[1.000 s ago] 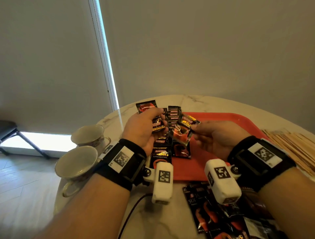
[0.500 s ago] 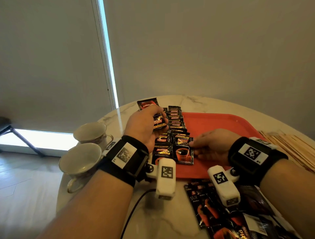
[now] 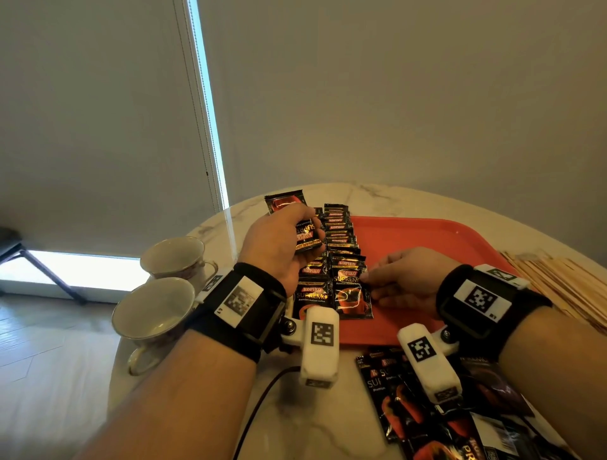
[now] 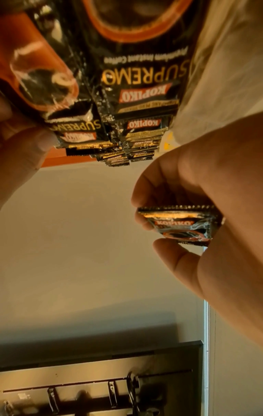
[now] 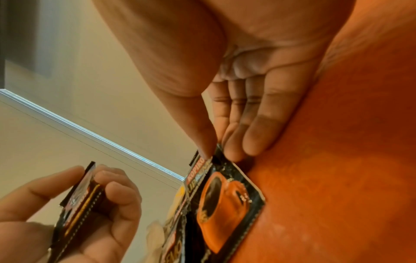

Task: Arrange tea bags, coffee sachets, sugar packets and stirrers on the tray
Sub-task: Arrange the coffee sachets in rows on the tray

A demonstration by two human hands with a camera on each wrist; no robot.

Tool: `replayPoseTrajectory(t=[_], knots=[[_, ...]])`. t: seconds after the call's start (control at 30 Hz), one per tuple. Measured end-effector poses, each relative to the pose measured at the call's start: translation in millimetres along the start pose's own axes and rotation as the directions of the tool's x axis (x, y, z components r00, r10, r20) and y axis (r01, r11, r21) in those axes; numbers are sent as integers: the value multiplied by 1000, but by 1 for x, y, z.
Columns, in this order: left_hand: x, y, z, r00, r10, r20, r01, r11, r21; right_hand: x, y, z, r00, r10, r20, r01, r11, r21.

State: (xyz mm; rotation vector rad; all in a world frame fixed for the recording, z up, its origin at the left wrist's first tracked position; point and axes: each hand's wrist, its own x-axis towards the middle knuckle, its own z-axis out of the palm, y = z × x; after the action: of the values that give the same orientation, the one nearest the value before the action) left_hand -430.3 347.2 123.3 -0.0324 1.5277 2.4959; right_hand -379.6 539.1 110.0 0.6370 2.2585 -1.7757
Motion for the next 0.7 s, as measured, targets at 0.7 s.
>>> replayPoseTrajectory(t=[0.7], knots=[[-3,-3,3,994,-45,95,42,999,35,-12,-18,18,921,-344,185,294,923,250]])
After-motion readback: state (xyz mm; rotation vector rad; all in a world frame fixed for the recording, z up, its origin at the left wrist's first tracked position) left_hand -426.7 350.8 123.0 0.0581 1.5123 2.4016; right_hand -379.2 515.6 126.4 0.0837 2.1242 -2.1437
